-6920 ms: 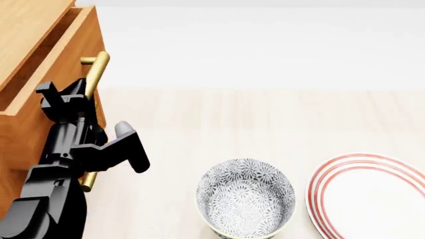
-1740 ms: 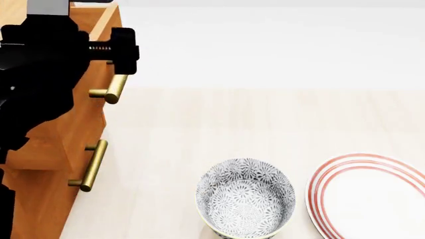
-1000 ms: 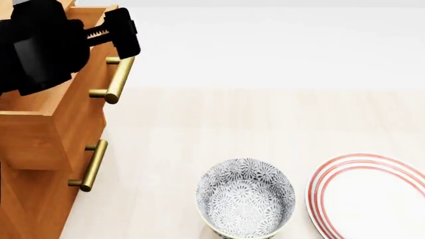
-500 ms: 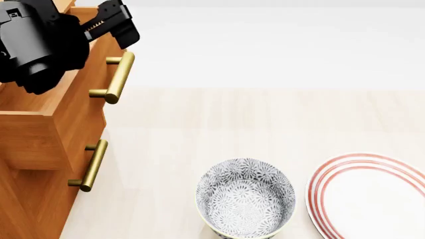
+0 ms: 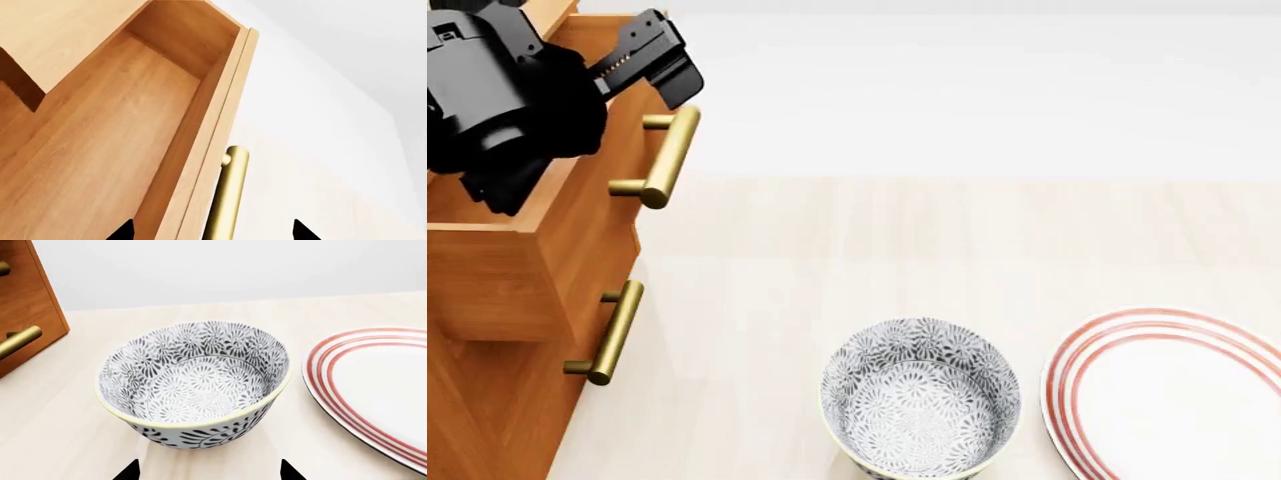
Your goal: Open the top drawer of the cabinet.
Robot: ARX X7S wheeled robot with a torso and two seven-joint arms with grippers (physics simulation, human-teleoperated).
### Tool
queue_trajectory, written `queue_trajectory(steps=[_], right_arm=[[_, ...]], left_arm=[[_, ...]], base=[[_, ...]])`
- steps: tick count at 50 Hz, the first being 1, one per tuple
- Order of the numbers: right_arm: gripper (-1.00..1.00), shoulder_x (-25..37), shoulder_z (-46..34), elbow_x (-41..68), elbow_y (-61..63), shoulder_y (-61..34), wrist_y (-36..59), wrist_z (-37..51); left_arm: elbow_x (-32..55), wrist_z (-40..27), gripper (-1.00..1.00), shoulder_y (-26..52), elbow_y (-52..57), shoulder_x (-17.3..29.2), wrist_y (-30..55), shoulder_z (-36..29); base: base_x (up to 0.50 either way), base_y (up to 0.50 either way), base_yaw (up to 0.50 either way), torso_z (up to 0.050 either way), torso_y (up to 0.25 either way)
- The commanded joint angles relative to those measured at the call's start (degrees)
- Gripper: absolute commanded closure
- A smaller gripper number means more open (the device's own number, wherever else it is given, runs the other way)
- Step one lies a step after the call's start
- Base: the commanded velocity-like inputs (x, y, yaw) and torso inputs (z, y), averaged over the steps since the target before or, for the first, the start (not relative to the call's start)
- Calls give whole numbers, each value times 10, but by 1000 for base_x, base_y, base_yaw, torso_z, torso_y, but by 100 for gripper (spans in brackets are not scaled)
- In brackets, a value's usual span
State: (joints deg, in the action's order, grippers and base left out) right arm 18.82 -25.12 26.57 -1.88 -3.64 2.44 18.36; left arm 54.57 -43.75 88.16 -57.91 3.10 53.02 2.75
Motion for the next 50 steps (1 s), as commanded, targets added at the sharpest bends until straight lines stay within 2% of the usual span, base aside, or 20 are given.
queue_trajectory(steps=[1,11,22,50], right_arm=[[-100,-10,11,-8,-7,-3,-5,-12],[-100,-10,12,-6,-12,-5,-7,-13],[-100,-8,13,-3,-7,-4,-7,-10],[-100,-4,9,1,-8,-1,-12,-13]], left_arm=[[19,2,-100,2,-32,-12,-15,26],[26,13,-100,13,-66,-15,-20,23],[52,11,-100,4,-45,-26,3,9],[184,31,-100,-18,31,-28,7,-137]], base=[[0,0,0,0,0],[0,0,0,0,0],[0,0,0,0,0],[0,0,0,0,0]])
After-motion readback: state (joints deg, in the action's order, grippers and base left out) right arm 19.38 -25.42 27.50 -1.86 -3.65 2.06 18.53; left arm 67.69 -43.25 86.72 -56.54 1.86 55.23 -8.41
